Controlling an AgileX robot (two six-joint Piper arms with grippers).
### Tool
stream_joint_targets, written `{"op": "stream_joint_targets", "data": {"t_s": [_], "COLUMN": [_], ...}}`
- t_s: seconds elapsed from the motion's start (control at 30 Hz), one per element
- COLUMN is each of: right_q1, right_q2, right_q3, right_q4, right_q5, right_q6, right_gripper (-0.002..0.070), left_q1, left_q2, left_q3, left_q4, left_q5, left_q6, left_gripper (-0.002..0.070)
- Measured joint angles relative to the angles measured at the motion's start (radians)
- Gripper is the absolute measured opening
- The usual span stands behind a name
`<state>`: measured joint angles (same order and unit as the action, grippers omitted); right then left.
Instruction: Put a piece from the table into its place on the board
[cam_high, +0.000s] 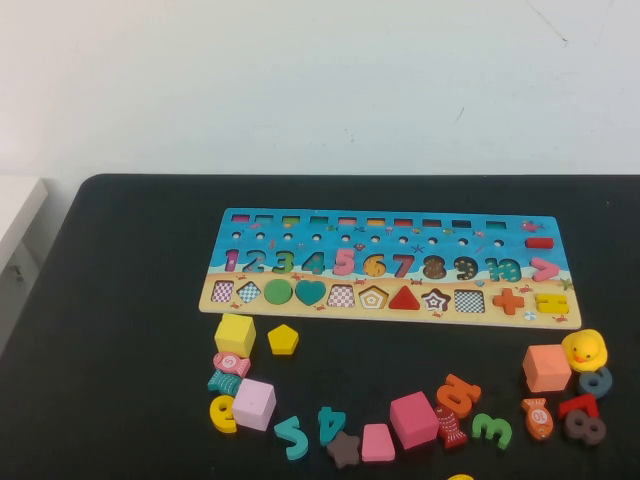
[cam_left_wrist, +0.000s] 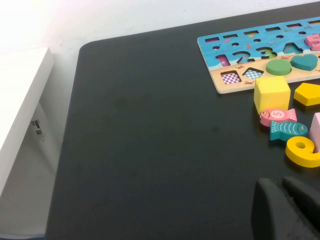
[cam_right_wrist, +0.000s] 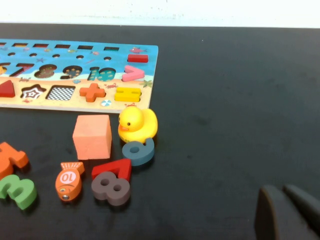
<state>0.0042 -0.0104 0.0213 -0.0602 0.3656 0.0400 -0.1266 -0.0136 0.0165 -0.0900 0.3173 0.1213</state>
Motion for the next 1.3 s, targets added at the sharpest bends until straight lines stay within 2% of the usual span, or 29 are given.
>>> {"op": "stream_joint_targets", "data": {"t_s": [0.17, 0.37, 0.8, 0.87, 0.97, 1.13, 1.23, 1.3], "right_q1": [0.000, 0.000, 0.000, 0.000, 0.000, 0.000, 0.000, 0.000], "right_q2": [0.000, 0.000, 0.000, 0.000, 0.000, 0.000, 0.000, 0.000], "right_q3": [0.000, 0.000, 0.000, 0.000, 0.000, 0.000, 0.000, 0.000], "right_q4": [0.000, 0.000, 0.000, 0.000, 0.000, 0.000, 0.000, 0.000], "right_q5": [0.000, 0.000, 0.000, 0.000, 0.000, 0.000, 0.000, 0.000], "right_q6": [0.000, 0.000, 0.000, 0.000, 0.000, 0.000, 0.000, 0.000], "right_gripper": [0.0019, 0.0018, 0.0019, 0.0019, 0.0018, 0.0018, 0.0018, 0.0019], "left_q1": [0.000, 0.000, 0.000, 0.000, 0.000, 0.000, 0.000, 0.000], "left_q2": [0.000, 0.000, 0.000, 0.000, 0.000, 0.113, 0.220, 0.285], "left_q3": [0.002, 0.002, -0.001, -0.044, -0.190, -0.514, -0.659, -0.705], "left_q4": [0.000, 0.000, -0.047, -0.056, -0.060, -0.060, -0.070, -0.083], "left_q5": [-0.081, -0.415, -0.861, -0.833, -0.673, -0.241, 0.000, 0.083], "left_q6": [0.002, 0.002, -0.020, -0.018, 0.027, 0.185, 0.216, 0.216], "left_gripper": [-0.0001, -0.0001, -0.0001, -0.0001, -0.0001, -0.0001, -0.0001, -0.0001]}}
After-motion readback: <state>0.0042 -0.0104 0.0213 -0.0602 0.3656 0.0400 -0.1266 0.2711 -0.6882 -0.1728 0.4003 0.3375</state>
